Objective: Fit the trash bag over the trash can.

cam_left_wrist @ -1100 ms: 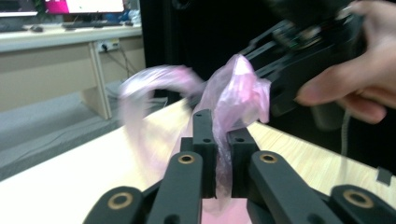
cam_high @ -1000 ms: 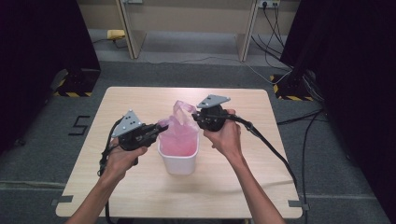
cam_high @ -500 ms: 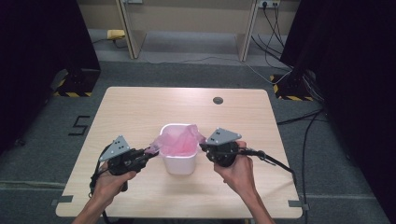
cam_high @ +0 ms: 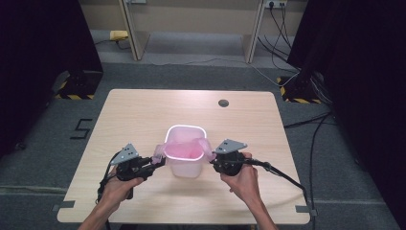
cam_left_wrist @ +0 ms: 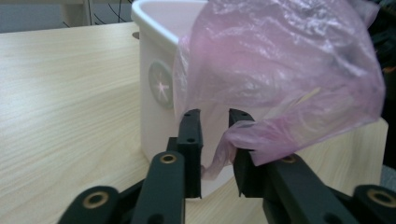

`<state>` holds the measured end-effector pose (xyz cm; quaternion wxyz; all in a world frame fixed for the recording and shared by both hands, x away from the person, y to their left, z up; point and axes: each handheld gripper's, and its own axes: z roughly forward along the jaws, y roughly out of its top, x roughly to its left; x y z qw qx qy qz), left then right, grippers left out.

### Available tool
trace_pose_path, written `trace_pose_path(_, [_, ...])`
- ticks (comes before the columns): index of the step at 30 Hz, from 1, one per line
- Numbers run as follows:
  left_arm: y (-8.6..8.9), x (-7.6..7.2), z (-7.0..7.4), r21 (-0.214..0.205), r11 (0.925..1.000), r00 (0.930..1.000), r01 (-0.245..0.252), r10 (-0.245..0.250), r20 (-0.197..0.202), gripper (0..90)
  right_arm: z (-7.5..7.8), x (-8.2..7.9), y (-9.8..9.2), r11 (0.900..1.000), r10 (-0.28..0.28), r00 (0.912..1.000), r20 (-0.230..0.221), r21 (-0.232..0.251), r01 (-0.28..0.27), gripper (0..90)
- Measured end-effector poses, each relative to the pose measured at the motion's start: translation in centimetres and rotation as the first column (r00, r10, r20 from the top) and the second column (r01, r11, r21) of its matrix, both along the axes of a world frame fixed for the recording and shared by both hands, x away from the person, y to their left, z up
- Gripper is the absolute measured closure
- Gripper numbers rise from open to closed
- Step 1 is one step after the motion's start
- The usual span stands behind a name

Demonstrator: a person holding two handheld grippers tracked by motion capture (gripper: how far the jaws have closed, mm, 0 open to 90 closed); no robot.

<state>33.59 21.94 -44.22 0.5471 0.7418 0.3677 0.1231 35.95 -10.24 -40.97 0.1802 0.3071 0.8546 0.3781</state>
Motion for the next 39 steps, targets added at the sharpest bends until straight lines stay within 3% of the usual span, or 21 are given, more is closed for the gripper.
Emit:
trace_pose_path(2, [0.0,-0.1,-0.3,0.011,0.9999,1.0,0.006,-0.006,-0.007,70.8,-0.1,0.0,0.1,0.9998,0.004,1.0,-0.003,-0.021,-0.004,66.7])
trace_pose_path(5, [0.1,-0.6,0.2,0.033,0.9993,0.9998,0.019,-0.019,0.009,55.2,0.4,-0.4,-0.3,0.9994,-0.016,0.9998,0.015,-0.031,0.017,51.1])
trace_pose_path(10, [0.0,-1.8,2.5,0.057,0.9983,0.9987,0.012,-0.015,0.049,28.8,2.6,-1.8,-1.6,0.9979,0.019,0.9997,0.014,0.062,-0.02,39.1])
trace_pose_path(12, [-0.1,-2.1,3.4,0.066,0.9978,0.996,0.0,-0.006,0.089,28.0,3.6,-2.2,-1.8,0.9974,0.027,0.9986,0.045,0.066,-0.029,36.3])
trace_pose_path(16, [-0.3,-2.7,5.1,0.067,0.9977,0.9919,0.007,-0.016,0.126,23.0,5.7,-2.9,-1.7,0.9892,0.069,0.9951,0.071,0.124,-0.078,35.5])
trace_pose_path(20, [-0.6,-2.6,6.3,0.07,0.9975,0.9889,-0.008,-0.002,0.149,20.0,7.6,-3.1,-1.4,0.9857,0.036,0.9926,0.116,0.159,-0.054,35.5])
trace_pose_path(24, [-0.9,-2.0,6.7,0.079,0.9965,0.9853,-0.027,0.013,0.17,25.0,8.4,-2.2,-0.2,0.9875,0.053,0.9879,0.145,0.14,-0.073,38.8])
trace_pose_path(27, [-1.0,-1.4,6.7,0.083,0.9966,0.9831,-0.001,-0.015,0.183,40.8,8.4,-1.0,1.0,0.9903,0.071,0.983,0.169,0.106,-0.09,44.4])
trace_pose_path(30, [-0.7,-0.7,6.3,0.095,0.9954,0.9818,0.017,-0.034,0.187,58.9,8.1,0.7,1.8,0.9932,0.089,0.9799,0.179,0.059,-0.101,58.6])
trace_pose_path(33, [-0.4,0.0,6.2,0.106,0.9944,0.9799,0.004,-0.025,0.198,73.6,7.4,2.3,1.8,0.9974,0.071,0.9819,0.175,-0.02,-0.069,74.4])
trace_pose_path(36, [-0.4,1.1,6.1,0.108,0.9941,0.9792,-0.006,-0.016,0.202,82.4,6.7,3.8,1.5,0.9984,0.051,0.9878,0.147,-0.032,-0.047,82.2])
trace_pose_path(39, [-0.4,2.5,6.1,0.104,0.9942,0.9812,-0.025,0.005,0.193,84.6,6.1,4.8,1.5,0.9986,0.04,0.9885,0.146,-0.038,-0.035,85.2])
